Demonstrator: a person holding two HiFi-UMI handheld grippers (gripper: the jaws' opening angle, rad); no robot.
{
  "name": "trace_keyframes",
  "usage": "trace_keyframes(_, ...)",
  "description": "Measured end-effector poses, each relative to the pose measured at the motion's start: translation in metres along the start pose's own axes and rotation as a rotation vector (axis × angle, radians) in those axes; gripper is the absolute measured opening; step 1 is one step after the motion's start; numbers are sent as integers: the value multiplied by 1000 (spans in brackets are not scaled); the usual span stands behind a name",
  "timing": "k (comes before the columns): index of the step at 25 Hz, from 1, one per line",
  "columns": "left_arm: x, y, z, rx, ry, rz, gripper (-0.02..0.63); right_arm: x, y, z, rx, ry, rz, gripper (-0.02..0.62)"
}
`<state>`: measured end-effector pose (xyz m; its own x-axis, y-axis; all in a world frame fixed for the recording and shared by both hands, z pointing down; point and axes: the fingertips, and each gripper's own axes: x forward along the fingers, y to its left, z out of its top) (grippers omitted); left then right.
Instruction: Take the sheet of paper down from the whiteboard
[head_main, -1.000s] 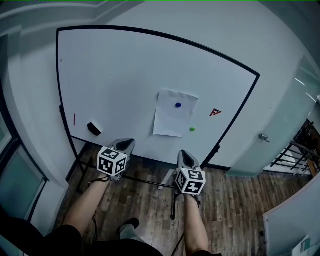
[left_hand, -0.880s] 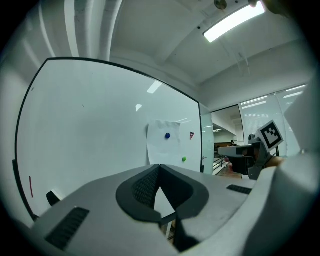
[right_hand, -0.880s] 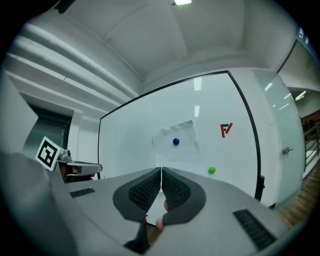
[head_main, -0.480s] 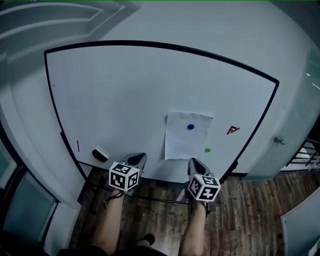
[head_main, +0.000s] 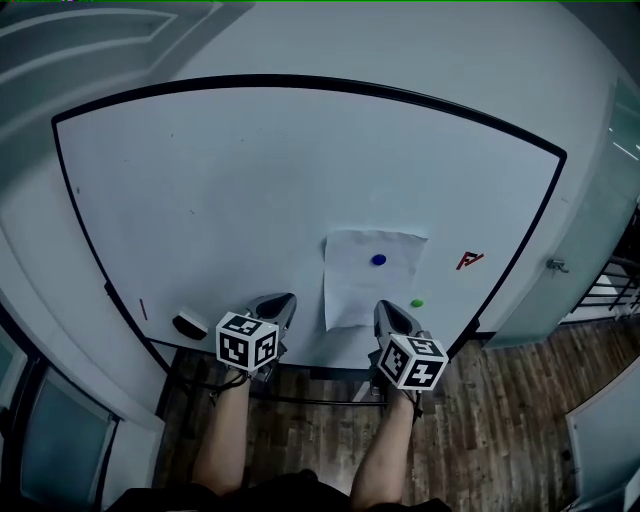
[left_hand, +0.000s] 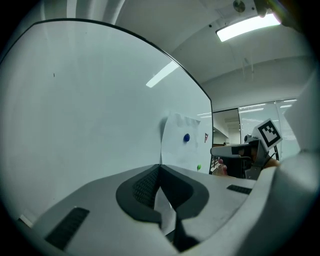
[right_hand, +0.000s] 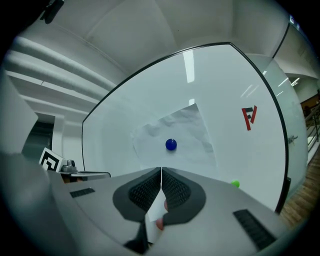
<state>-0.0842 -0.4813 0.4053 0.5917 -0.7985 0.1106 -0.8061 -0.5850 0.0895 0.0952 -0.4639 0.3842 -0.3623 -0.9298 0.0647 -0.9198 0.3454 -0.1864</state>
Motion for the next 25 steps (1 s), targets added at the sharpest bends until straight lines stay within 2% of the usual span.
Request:
trace_keyframes(10, 39, -9, 26, 71, 5, -81, 21, 31, -6, 8, -84, 31, -28, 26)
trace_keyframes(17, 47, -10, 37, 57, -15, -101, 21, 39, -7, 13, -94, 32, -32, 26)
trace_keyframes(25, 54, -12, 59, 47, -90, -134, 21, 42, -16, 14, -82, 13, -47, 26)
